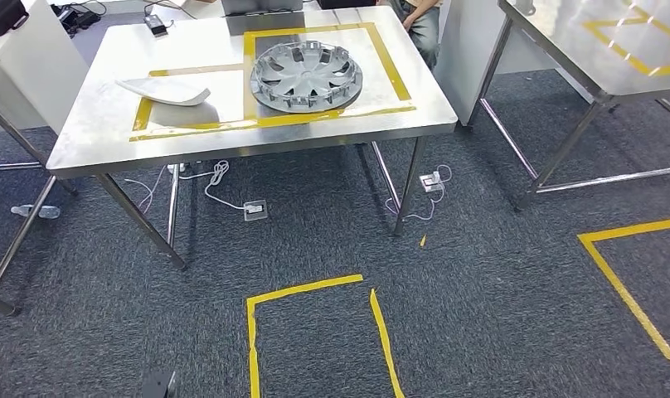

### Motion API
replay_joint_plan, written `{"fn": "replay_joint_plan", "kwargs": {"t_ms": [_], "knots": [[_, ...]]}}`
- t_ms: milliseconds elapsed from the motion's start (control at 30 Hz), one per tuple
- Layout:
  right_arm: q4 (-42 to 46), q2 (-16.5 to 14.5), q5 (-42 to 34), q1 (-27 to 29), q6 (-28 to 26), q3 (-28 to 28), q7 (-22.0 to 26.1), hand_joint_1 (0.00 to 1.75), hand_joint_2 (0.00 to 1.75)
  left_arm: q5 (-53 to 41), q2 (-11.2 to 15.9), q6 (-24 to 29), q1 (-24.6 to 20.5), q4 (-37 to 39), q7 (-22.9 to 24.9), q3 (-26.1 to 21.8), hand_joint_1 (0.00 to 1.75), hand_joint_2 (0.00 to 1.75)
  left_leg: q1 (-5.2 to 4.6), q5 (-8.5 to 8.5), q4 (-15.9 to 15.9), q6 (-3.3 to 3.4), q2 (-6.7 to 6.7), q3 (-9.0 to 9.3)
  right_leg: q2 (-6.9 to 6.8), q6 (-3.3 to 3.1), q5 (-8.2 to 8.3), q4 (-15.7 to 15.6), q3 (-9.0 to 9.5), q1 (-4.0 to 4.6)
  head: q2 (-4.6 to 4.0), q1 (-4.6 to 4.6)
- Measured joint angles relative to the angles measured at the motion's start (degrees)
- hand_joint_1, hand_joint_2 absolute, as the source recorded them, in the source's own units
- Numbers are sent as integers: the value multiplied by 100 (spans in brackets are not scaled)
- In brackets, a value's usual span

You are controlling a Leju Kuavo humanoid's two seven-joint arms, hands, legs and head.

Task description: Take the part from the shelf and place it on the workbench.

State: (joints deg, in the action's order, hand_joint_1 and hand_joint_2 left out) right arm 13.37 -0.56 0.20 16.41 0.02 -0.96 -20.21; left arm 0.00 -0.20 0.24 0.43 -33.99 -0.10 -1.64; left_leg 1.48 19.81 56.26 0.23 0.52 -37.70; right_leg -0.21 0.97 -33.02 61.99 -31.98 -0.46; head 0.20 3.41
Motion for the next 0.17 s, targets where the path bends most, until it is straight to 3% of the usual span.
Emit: {"fn": "replay_joint_plan", "kwargs": {"t_ms": [67,100,167], "knots": [[-194,10,0,148,0,10,-2,0,0,0,3,0,-156,-188,-1,1,0,0,8,-49,2,3,36,-72,17,62,-510,691,-238,-38,0,20],[-263,19,0,192,0,12,-6,0,0,0,4,0,-204,-246,-1,1,0,0,15,-79,11,-8,52,-124,18,91,-666,966,-309,-61,0,22],[-322,34,0,216,0,13,-16,0,0,0,4,0,-232,-293,0,1,0,0,29,-137,27,-37,71,-211,17,130,-710,1089,-262,-94,0,22]]}}
